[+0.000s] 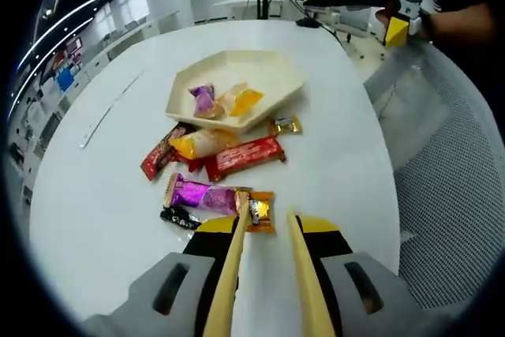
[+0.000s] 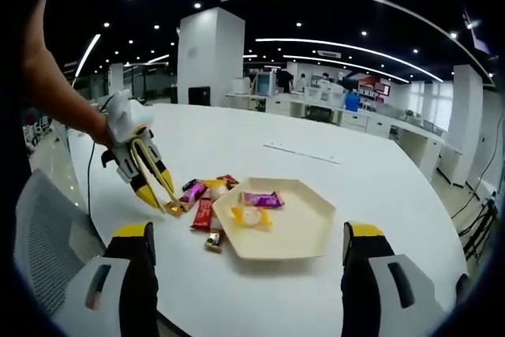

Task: Place the target food into the container with the food tongs after gripping and lifting it, then release it inside without dropping or visibly crushing the food.

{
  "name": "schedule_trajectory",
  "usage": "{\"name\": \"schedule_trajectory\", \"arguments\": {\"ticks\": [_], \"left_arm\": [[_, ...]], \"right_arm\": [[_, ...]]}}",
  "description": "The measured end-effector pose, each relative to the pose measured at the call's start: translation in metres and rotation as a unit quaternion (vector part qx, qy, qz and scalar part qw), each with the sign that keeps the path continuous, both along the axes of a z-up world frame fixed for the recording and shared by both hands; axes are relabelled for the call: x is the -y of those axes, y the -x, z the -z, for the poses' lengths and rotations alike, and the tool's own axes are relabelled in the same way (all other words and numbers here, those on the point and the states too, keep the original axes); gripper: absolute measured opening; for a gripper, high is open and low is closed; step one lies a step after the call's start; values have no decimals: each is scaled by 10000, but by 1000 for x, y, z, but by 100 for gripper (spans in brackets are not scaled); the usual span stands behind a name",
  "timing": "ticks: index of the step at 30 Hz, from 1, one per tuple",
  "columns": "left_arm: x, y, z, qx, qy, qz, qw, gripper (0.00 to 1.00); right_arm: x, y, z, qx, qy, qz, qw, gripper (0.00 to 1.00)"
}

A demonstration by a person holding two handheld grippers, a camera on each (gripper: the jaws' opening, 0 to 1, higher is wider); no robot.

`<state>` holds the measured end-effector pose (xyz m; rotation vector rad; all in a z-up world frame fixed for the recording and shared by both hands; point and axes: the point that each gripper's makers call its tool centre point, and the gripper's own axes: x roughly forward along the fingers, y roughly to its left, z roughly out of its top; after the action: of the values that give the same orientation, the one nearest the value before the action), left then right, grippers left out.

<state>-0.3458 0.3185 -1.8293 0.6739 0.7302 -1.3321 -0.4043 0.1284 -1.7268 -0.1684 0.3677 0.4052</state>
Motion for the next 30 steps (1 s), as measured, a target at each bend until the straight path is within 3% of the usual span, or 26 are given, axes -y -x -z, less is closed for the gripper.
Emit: {"name": "schedule_trajectory", "arguments": {"ticks": [6, 9, 18, 20, 21, 23, 24, 30], "left_arm": [[-3, 6, 1, -53, -23, 25, 10000, 23], [-4, 1, 3, 75, -65, 13, 9999, 24], [5, -4, 8, -110, -91, -259, 9996, 24], [5, -6, 12, -7, -223, -355, 9991, 22], [3, -12, 13, 218, -317, -341, 9987, 20], [0, -6, 14, -177, -289, -713, 9969, 18], [0, -14, 12, 104, -272, -605, 9977, 17], [1, -10, 12, -153, -83, -819, 9965, 15]], "right_arm": [[0, 0, 1, -10, 8, -1, 10000, 97], [-1, 0, 1, -1, 39, -21, 10000, 97], [-2, 1, 1, -13, 42, -40, 10000, 96], [0, 0, 1, -19, 37, -16, 10000, 96], [0, 0, 1, -18, 31, -10, 10000, 96], [0, 0, 1, -15, 32, -13, 10000, 96], [0, 1, 1, -19, 39, -18, 10000, 96], [0, 1, 1, -10, 29, -17, 10000, 95]]}}
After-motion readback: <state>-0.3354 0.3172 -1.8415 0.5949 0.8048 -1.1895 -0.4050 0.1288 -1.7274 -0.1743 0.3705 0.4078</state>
